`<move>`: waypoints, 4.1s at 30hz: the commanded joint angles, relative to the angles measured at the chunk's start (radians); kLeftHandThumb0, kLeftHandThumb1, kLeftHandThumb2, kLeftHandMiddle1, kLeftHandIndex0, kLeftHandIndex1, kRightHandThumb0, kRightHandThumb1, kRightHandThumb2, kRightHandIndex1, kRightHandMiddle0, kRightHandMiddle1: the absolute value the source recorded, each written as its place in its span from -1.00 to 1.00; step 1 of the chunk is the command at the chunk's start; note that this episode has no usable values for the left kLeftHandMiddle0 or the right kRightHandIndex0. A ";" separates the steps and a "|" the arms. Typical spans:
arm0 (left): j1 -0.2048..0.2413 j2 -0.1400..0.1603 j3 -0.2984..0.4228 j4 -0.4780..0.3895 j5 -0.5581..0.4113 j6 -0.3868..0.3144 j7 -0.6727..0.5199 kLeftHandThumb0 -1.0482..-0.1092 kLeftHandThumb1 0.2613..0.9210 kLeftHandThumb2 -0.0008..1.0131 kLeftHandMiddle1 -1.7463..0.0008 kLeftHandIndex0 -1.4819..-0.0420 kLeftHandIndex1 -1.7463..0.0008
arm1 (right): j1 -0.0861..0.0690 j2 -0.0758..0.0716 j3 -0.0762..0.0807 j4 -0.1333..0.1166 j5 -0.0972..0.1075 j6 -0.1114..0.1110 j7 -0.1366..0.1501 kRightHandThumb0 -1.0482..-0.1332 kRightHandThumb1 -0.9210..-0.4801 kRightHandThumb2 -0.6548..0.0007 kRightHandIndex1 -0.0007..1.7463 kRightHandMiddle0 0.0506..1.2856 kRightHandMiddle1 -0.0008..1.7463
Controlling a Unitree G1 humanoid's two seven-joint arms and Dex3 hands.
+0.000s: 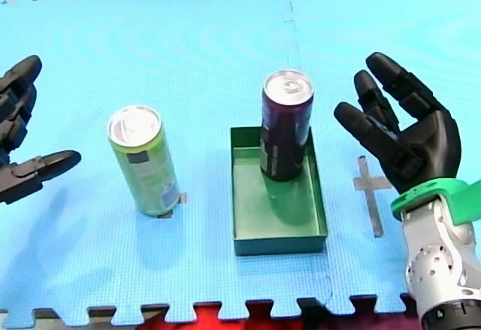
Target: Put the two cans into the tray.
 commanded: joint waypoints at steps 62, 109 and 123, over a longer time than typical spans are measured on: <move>-0.011 -0.062 -0.055 0.048 0.053 -0.048 0.056 -0.79 0.23 -1.00 1.00 0.59 1.00 | 0.197 -0.160 0.077 -0.153 -0.449 -0.222 -0.386 0.30 -0.20 1.00 -1.00 0.02 -1.00; -0.025 -0.033 -0.053 0.245 0.099 -0.320 -0.092 -1.00 0.46 -0.96 0.99 0.65 1.00 | 0.207 -0.185 0.078 -0.162 -0.454 -0.180 -0.398 0.29 -0.21 1.00 -1.00 0.04 -1.00; -0.009 -0.050 -0.051 0.170 0.019 -0.182 -0.161 -0.85 0.07 -1.00 1.00 0.70 1.00 | 0.197 -0.188 0.072 -0.134 -0.430 -0.191 -0.379 0.34 -0.10 1.00 -1.00 0.02 -1.00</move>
